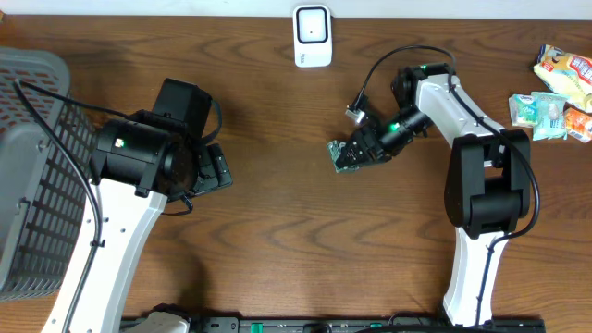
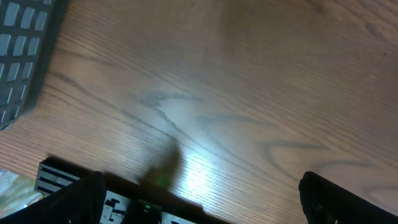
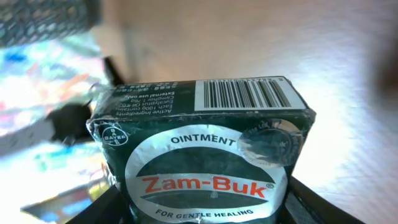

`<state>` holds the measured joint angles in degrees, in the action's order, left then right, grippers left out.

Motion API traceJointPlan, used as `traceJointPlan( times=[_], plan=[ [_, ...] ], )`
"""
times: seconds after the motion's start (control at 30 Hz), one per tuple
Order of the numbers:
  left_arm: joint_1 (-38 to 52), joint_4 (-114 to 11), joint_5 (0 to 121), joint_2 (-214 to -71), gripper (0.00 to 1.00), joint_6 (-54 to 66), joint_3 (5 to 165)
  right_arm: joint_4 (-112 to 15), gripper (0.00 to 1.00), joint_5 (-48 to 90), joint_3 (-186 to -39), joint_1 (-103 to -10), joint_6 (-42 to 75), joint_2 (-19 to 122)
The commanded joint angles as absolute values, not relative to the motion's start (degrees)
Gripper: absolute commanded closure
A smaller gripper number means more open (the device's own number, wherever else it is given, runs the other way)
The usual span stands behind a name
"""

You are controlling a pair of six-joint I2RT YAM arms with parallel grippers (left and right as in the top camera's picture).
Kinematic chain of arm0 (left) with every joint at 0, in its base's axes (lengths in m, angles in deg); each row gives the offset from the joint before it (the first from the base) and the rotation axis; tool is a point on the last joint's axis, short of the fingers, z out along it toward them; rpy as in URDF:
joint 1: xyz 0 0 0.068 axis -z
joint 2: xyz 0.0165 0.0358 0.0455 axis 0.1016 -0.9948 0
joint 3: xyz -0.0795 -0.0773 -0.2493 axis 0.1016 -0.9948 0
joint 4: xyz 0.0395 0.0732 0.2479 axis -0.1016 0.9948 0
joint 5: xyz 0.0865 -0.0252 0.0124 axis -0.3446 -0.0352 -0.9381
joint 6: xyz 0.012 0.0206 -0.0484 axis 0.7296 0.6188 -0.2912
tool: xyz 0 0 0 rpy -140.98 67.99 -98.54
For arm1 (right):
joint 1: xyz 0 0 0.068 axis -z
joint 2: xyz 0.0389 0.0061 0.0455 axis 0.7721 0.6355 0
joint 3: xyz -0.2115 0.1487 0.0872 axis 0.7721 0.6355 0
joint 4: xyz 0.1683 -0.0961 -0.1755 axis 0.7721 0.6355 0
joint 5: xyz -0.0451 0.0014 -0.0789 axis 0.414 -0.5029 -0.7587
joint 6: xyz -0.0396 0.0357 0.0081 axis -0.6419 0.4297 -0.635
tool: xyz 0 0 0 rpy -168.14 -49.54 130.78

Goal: Scan the item barcode

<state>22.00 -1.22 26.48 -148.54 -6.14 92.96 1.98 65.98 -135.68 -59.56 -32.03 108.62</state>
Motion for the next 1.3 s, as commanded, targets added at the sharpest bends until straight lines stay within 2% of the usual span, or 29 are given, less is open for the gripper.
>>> traceJointPlan(
  times=[0.0,0.23,0.5,0.6,0.73,0.9,1.07,1.2,1.27],
  plan=[
    [21.8,-1.0,26.3,-148.2,0.02,-6.7,93.2,4.0,0.43,70.9,-136.1,-59.9,-45.5,109.2],
    [21.8,-1.0,26.3,-148.2,0.03,-6.7,93.2,4.5,0.43,70.2,-136.0,-60.8,-49.6,109.2],
    [21.8,-1.0,26.3,-148.2,0.02,-6.7,93.2,2.5,0.52,66.7,-135.7,-61.3,-49.6,109.3],
    [21.8,-1.0,26.3,-148.2,0.02,-6.7,93.2,1.6,0.41,66.0,-134.7,-61.5,-49.5,109.3],
    [21.8,-1.0,26.3,-148.2,0.03,-6.7,93.2,0.0,0.40,64.4,-133.1,-61.5,-48.2,109.3],
    [21.8,-1.0,26.3,-148.2,0.02,-6.7,93.2,-1.2,0.22,64.0,-132.6,-61.5,-43.1,109.3],
    [21.8,-1.0,26.3,-148.2,0.02,-6.7,93.2,-1.5,0.20,64.0,-132.6,-61.5,-38.8,109.2],
    [21.8,-1.0,26.3,-148.2,0.02,-6.7,93.2,-1.3,0.22,64.2,-132.6,-61.7,-31.2,109.2],
    [21.8,-1.0,26.3,-148.2,0.03,-6.7,93.2,-0.4,0.18,63.8,-132.6,-62.0,-27.6,109.2]
  ],
)
